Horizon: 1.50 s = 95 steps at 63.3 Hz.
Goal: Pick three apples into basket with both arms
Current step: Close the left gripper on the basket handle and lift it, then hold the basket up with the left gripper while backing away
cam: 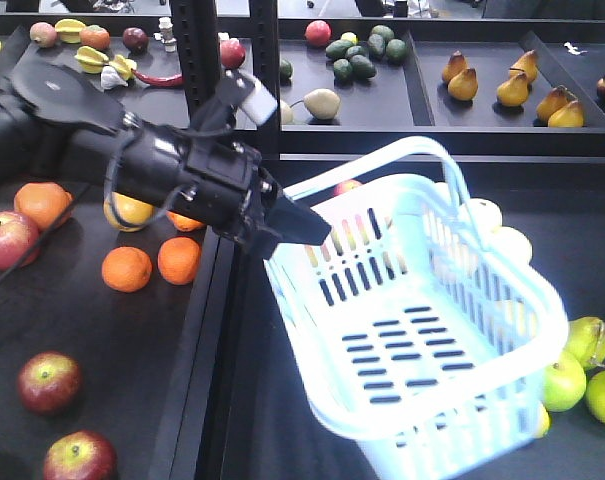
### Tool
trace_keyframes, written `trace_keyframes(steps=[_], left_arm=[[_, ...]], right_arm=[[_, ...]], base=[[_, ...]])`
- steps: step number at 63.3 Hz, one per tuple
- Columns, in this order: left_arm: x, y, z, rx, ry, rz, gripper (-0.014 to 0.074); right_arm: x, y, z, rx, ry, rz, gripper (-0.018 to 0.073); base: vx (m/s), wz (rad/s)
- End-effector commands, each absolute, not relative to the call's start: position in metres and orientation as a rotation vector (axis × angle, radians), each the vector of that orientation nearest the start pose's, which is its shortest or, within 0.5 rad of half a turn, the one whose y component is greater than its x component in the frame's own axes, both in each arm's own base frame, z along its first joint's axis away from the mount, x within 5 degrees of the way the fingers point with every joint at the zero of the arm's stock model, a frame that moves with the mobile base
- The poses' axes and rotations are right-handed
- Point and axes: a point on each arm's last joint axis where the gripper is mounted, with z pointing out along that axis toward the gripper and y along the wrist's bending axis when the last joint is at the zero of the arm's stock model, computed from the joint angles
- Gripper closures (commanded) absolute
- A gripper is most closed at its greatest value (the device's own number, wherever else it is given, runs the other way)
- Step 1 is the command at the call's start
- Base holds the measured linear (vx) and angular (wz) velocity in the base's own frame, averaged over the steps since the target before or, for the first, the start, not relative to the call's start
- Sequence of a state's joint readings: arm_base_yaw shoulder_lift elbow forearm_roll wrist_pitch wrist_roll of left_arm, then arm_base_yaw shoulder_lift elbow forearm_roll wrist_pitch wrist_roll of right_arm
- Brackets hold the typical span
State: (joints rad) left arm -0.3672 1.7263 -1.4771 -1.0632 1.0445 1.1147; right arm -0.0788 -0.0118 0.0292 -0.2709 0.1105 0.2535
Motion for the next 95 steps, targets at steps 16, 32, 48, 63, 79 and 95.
trace_keyframes(steps=[16, 32, 48, 63, 79, 95], left_arm=[[0.257, -0.177, 0.418, 1.110, 1.896, -1.080, 0.0604], [0.211, -0.149, 0.459, 1.013, 1.850, -0.904, 0.0604], [0.171, -0.120, 0.436, 0.811, 1.901, -0.776, 0.0604], [0.131, -0.098, 0.394, 0.679, 1.886, -0.739, 0.0604], [0.099, -0.076, 0.389, 0.512, 1.738, -0.696, 0.0604], [0.091, -0.073, 0.390, 0.519, 1.719, -0.695, 0.0603]], right_arm=[[0.056, -0.006, 0.197, 0.047, 1.538, -0.104, 0.0564], [0.056, -0.006, 0.197, 0.047, 1.538, -0.104, 0.0564], [0.056, -0.006, 0.197, 0.047, 1.538, -0.104, 0.0564], [0.056, -0.006, 0.197, 0.047, 1.538, -0.104, 0.0564], [0.056, -0.006, 0.197, 0.047, 1.538, -0.104, 0.0564], [0.056, -0.006, 0.197, 0.047, 1.538, -0.104, 0.0564]], base=[[0.00, 0.00], [0.00, 0.00], [0.00, 0.00], [0.00, 0.00], [0.00, 0.00], [0.00, 0.00]])
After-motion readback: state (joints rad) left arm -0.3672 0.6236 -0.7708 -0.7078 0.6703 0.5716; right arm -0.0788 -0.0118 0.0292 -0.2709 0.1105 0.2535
